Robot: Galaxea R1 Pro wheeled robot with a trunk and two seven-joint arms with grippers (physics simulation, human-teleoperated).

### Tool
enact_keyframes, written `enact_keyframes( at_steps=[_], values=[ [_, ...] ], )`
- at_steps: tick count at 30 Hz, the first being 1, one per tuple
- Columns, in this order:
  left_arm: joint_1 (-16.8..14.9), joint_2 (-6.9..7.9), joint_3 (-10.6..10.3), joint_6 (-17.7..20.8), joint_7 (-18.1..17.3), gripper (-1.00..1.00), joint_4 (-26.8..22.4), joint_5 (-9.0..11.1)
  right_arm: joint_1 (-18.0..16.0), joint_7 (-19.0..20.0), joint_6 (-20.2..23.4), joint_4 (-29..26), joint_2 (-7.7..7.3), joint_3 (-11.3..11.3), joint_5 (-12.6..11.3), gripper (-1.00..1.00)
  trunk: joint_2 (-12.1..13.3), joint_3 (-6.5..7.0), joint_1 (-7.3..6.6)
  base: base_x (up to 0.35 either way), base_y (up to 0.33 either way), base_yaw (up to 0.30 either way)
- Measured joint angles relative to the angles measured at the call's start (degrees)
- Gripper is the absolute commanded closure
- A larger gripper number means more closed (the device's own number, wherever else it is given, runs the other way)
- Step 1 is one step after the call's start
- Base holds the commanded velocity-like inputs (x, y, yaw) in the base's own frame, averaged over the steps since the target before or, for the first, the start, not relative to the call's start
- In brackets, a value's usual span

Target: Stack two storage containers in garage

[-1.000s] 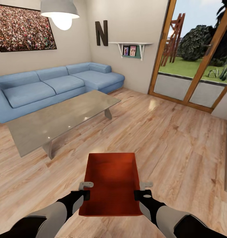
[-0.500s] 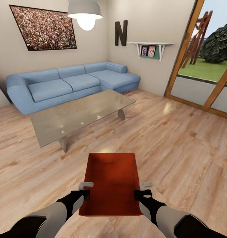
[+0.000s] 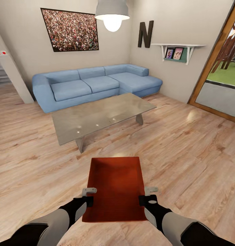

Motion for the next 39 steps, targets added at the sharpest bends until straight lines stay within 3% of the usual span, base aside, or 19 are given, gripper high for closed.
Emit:
enact_keyframes(
  at_steps=[26, 39],
  values=[
    [0.00, 0.01, 0.11, 0.01, -0.06, 1.00, 0.03, -0.13, 0.00, 0.02, -0.01, 0.04, 0.00, 0.01, -0.05, 1.00, 0.00, 0.00, 0.00, 0.000, 0.000, 0.291],
    [-0.01, 0.01, 0.14, 0.18, -0.06, 1.00, 0.05, -0.13, 0.01, 0.02, 0.19, -0.01, -0.01, 0.00, -0.05, 1.00, 0.00, 0.00, 0.00, 0.000, 0.000, 0.031]
  ],
)
